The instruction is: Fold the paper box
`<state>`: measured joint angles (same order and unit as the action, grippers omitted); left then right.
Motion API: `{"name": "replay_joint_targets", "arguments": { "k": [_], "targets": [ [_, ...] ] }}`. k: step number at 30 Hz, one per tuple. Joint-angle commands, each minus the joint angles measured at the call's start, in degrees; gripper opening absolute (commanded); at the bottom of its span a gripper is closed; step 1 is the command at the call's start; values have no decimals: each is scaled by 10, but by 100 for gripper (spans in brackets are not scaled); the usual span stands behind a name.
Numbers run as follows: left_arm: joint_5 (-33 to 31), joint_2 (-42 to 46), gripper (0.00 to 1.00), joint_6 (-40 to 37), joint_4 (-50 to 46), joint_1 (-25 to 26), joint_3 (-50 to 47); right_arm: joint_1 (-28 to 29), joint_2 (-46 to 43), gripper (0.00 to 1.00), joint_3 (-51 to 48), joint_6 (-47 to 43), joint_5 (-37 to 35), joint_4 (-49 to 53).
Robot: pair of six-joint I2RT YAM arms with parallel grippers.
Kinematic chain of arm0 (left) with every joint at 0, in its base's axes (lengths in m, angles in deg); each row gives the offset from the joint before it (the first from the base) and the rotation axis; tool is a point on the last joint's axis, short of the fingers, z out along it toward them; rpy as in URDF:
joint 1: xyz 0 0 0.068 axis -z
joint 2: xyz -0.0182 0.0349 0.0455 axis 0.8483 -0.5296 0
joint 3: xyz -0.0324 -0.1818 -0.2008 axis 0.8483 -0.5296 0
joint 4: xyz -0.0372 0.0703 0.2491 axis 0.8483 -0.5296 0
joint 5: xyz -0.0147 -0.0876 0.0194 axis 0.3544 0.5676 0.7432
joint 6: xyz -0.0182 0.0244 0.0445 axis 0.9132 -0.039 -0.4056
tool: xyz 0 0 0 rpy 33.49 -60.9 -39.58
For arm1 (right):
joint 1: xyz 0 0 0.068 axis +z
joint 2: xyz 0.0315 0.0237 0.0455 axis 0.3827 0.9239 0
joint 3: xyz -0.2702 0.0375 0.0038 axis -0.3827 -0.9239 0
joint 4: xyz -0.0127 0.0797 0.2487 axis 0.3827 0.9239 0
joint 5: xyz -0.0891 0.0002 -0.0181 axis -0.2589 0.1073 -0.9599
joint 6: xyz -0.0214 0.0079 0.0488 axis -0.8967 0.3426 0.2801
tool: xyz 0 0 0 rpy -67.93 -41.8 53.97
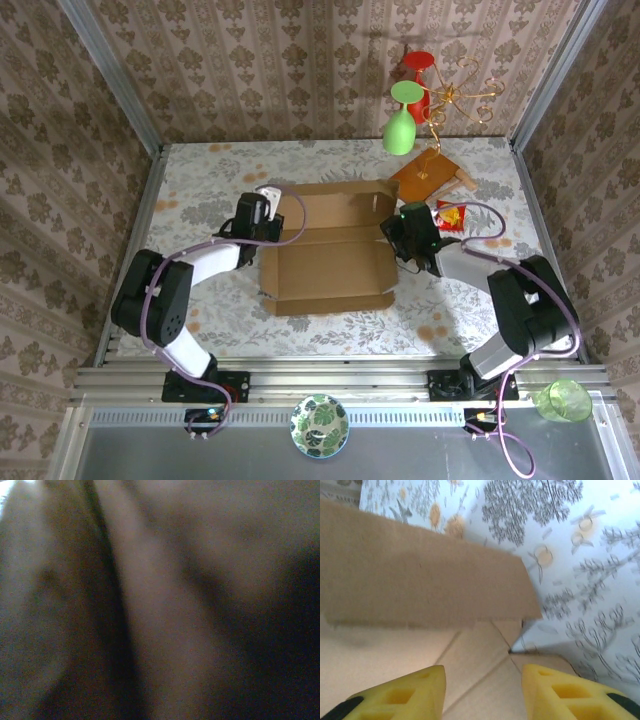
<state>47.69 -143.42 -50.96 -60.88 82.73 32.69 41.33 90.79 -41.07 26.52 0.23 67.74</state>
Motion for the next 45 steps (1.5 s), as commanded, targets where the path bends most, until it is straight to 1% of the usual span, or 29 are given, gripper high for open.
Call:
{"name": "replay_joint_targets", "arguments": {
  "k": [1,6,9,13,17,21,26,35,41,45],
  "targets": [
    [8,-5,0,9,-77,-2,20,-7,19,51,24,-23,-15,-15],
    [16,-12,0,14,-107,-2,41,-11,42,51,14,-10,-14,-24],
    [20,-14,0,16,-118,0,48,-10,45,50,5,3,-10,-44],
    [23,-13,0,17,-120,0,49,-2,54,49,20,8,-8,-34],
    [22,-13,0,18,-124,0,51,-6,72,50,28,3,-17,-25],
    [19,-15,0,20,-134,0,58,-17,69,54,28,-11,-27,-10],
    [21,-15,0,24,-140,0,60,-26,85,57,38,-32,-18,-7],
    [25,-16,0,24,-145,0,64,-24,117,54,57,-11,-6,-37],
    [26,-17,0,27,-145,0,63,-24,104,54,56,-1,-5,-44],
    [37,-14,0,48,-171,-11,80,-28,66,55,48,-3,-18,-22]
  ]
}}
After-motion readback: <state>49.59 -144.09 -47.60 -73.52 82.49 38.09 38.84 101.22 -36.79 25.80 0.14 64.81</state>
